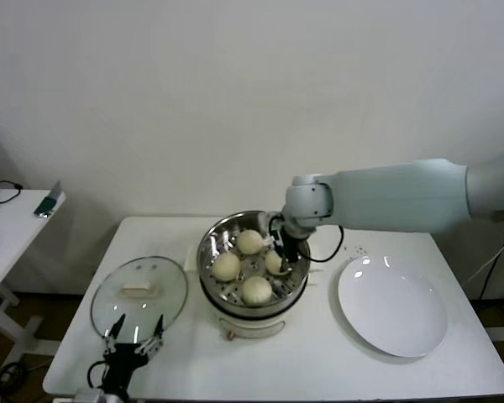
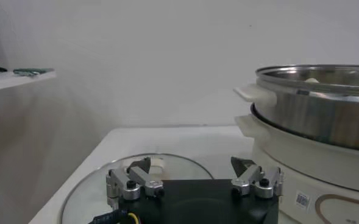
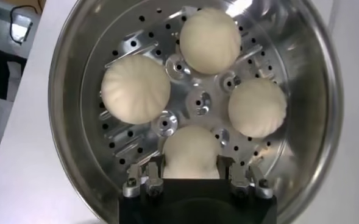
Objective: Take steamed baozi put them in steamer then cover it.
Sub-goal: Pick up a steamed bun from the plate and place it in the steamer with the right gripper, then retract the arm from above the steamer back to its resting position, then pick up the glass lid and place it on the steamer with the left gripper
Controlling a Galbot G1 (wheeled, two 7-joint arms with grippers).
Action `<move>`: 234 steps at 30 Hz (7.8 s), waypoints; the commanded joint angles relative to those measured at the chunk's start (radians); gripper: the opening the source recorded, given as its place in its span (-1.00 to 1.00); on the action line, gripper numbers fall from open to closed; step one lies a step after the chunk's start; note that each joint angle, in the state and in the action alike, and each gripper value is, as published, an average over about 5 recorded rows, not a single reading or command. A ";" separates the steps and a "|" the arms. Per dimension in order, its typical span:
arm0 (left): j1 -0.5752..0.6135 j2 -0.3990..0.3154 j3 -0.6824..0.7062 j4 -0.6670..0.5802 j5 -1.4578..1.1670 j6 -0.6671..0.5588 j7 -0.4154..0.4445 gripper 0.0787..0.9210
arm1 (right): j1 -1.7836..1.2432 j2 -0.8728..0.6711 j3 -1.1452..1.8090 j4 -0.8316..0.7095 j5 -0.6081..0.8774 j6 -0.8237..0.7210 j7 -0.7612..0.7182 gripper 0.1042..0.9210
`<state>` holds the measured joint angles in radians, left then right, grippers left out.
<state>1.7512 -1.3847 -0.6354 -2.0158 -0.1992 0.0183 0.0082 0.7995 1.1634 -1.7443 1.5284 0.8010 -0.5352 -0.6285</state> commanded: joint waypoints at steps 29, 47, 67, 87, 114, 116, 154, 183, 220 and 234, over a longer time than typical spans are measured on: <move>-0.029 0.000 0.009 -0.043 -0.037 0.037 -0.032 0.77 | -0.708 -0.635 1.067 0.078 0.183 0.210 0.667 0.76; -0.087 0.028 0.009 0.000 0.190 0.004 -0.053 0.77 | -2.192 -0.422 2.400 0.118 -0.268 0.658 0.657 0.76; -0.141 0.207 -0.028 0.191 1.240 -0.073 -0.411 0.77 | -2.457 -0.021 2.391 0.095 -0.442 0.932 0.608 0.76; -0.352 0.152 0.032 0.581 1.547 -0.033 -0.404 0.77 | -2.512 0.043 2.366 0.231 -0.433 0.893 0.592 0.76; -0.501 0.161 0.087 0.678 1.530 0.025 -0.332 0.57 | -2.517 0.063 2.386 0.223 -0.457 0.896 0.591 0.76; -0.500 0.159 0.087 0.685 1.532 0.026 -0.330 0.43 | -2.515 0.065 2.386 0.222 -0.458 0.896 0.592 0.76; -0.352 0.384 0.028 -0.024 0.990 0.424 0.017 -0.84 | -2.511 0.055 2.402 0.235 -0.539 0.811 0.620 0.76; -0.724 0.158 0.687 -0.091 1.533 0.749 0.283 -0.84 | -2.451 0.055 2.381 0.202 -0.587 0.804 0.628 0.76; -0.702 -0.156 0.764 0.196 1.854 0.702 0.276 -0.84 | -2.425 0.044 2.389 0.168 -0.582 0.833 0.636 0.76; -0.696 -0.134 0.735 0.217 1.885 0.679 0.269 -0.84 | -2.432 0.043 2.392 0.165 -0.582 0.851 0.635 0.76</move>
<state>1.0548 -1.5228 0.1066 -1.8175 1.6641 0.7033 0.2802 -1.6302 1.2063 0.6476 1.6954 0.2196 0.3101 0.0078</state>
